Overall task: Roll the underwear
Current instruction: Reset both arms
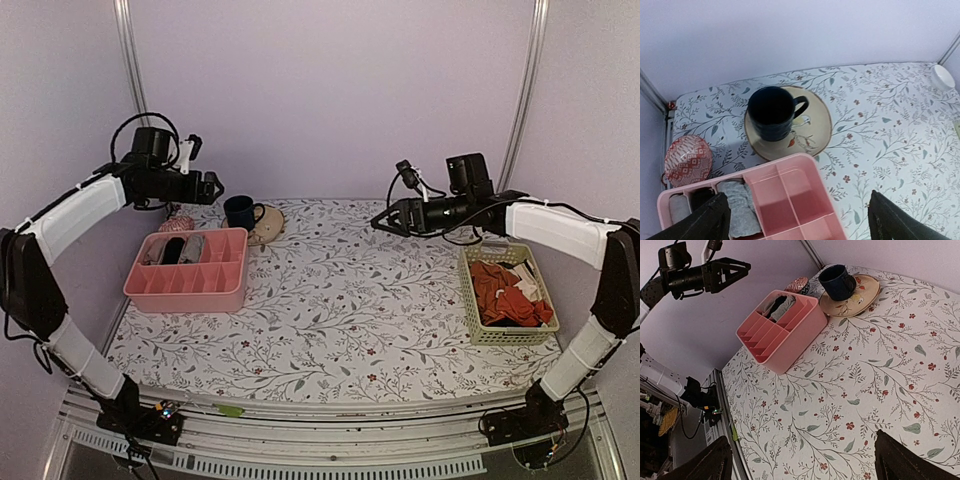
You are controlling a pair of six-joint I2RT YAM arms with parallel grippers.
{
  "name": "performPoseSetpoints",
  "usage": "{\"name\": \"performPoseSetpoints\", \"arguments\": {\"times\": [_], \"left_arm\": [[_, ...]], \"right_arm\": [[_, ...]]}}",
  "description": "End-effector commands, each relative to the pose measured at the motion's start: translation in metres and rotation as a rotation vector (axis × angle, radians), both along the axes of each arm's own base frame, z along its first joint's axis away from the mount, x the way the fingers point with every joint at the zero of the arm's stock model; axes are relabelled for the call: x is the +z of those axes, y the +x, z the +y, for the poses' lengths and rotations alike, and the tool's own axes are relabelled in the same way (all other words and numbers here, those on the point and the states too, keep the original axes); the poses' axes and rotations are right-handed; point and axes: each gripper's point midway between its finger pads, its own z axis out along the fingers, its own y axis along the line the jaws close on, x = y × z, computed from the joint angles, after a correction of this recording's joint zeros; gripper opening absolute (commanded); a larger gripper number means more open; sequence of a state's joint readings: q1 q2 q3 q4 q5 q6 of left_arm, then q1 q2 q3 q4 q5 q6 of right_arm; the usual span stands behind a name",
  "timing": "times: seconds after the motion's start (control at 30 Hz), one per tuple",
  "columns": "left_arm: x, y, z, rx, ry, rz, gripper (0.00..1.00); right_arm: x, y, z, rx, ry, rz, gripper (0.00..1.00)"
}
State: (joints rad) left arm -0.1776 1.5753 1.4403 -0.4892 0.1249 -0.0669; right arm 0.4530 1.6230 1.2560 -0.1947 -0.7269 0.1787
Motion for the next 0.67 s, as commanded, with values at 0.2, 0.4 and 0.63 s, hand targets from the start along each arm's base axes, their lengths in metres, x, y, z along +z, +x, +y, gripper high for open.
{"name": "performPoseSetpoints", "arguments": {"times": [0.2,0.4,0.63], "left_arm": [[0.01,-0.064,-0.058,-0.097,-0.118,-0.044,0.96],[-0.015,-0.092,-0.064,-0.083,-0.119,-0.009,0.96],[-0.027,-0.099,-0.061,-0.057,-0.106,-0.004,0.96]], "right_arm": [[0.025,-0.02,-0.024,-0.098,0.034,-0.038,0.99],[-0.001,-0.043,-0.037,-0.123,0.059,-0.005,0.99],[-0.019,-0.057,-0.044,-0.14,0.06,0.02,0.99]]}}
